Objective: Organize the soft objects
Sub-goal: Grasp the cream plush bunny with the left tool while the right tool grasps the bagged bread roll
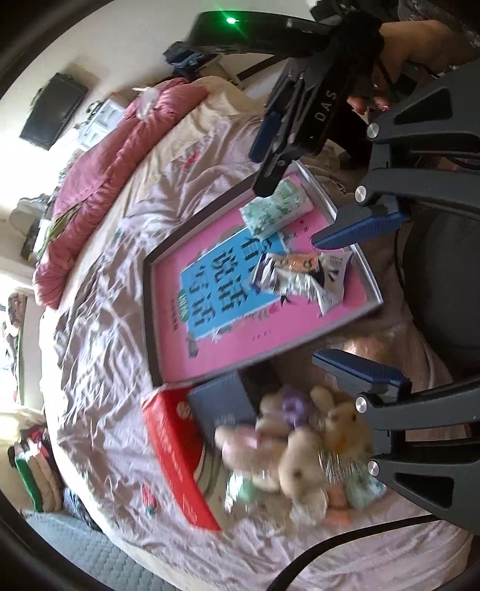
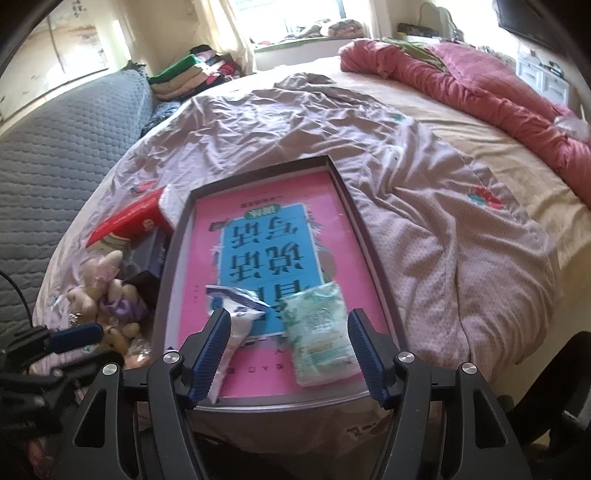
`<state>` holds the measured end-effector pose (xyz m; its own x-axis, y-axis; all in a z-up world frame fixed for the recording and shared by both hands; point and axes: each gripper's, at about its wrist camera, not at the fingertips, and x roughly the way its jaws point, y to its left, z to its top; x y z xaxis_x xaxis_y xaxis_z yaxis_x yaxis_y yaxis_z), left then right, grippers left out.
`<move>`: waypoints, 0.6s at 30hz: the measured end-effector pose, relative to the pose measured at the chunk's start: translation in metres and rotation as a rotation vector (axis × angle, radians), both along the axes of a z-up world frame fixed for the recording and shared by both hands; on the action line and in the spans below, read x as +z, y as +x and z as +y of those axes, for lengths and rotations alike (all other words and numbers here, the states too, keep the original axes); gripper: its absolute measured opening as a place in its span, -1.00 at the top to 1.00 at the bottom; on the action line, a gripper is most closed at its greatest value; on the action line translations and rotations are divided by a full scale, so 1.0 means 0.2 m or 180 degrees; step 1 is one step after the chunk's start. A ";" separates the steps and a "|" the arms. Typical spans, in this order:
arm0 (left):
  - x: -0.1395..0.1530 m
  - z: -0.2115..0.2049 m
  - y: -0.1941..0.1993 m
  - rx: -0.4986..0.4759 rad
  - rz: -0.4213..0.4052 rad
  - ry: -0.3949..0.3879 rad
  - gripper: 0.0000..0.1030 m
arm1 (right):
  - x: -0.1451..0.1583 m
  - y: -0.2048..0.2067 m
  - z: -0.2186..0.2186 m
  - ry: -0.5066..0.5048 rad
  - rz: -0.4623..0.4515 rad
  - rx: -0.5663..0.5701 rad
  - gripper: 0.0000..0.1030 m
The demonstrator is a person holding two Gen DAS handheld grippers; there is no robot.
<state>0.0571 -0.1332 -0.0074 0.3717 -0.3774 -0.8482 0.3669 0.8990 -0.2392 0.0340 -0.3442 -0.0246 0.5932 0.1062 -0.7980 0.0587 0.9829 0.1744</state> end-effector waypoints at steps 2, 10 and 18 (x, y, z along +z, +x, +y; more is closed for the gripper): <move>0.04 0.07 0.00 0.0080 -0.0052 -0.0030 -0.08 | 0.03 0.00 0.04 -0.0022 -0.0034 0.0056 -0.32; 0.15 0.40 0.05 0.0563 -0.0160 -0.0081 -0.10 | 0.12 -0.03 0.24 -0.0084 -0.0159 0.0384 -0.33; 0.14 0.64 0.06 0.0884 -0.0121 -0.0138 -0.11 | 0.12 -0.08 0.54 -0.0241 -0.0187 0.1023 -0.33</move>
